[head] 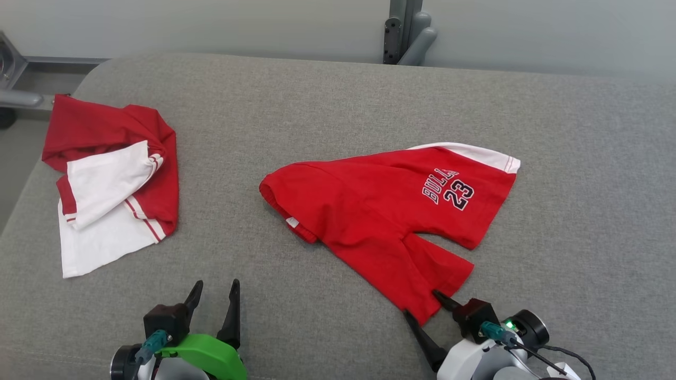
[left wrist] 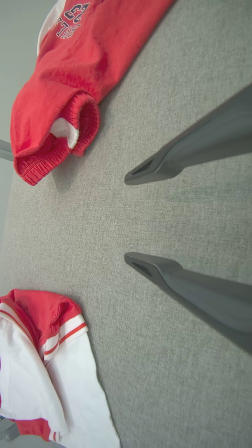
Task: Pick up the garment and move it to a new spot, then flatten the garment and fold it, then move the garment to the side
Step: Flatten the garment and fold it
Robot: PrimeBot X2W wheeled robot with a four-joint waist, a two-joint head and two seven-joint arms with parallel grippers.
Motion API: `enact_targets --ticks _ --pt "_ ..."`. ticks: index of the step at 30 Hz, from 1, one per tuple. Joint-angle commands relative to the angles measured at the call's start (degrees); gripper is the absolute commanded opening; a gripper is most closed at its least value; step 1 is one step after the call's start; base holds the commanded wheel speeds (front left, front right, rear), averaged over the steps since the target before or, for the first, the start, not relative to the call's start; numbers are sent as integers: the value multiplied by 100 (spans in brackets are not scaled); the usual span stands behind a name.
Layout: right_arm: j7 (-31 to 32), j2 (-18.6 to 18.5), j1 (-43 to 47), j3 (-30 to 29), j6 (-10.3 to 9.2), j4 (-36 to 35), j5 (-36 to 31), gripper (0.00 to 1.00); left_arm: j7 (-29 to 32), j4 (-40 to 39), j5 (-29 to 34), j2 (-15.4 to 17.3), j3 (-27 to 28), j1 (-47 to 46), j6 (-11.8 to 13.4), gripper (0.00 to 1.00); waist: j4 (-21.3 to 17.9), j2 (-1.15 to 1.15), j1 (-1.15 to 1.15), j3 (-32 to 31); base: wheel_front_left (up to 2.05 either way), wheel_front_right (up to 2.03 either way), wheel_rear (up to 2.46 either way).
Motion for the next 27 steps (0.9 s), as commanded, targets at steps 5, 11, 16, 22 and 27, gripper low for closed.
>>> enact_targets --ticks 5,11,16,22,27 --pt "-7 88 -89 -28 -2 -87 1 0 -1 -122 77 -17 33 25 -40 100 17 0 0 90 0 0 0" --pt "-9 -66 -101 -216 -3 -1102 234 0 -1 -347 5 -21 -40 25 -68 100 -34 0 0 172 0 0 0" --pt "-9 -296 -429 -720 -3 -1739 464 0 -1 -417 -23 -20 -101 26 -68 100 -74 0 0 265 0 0 0" --pt "-8 -599 -1346 -1448 -3 -1341 438 0 -2 -476 -96 -19 -330 -204 -75 100 54 0 0 526 0 0 0" --pt "-8 -898 -2284 -1769 -4 -317 112 0 -1 -487 -179 -19 -618 -419 -77 100 323 0 0 822 0 0 0"
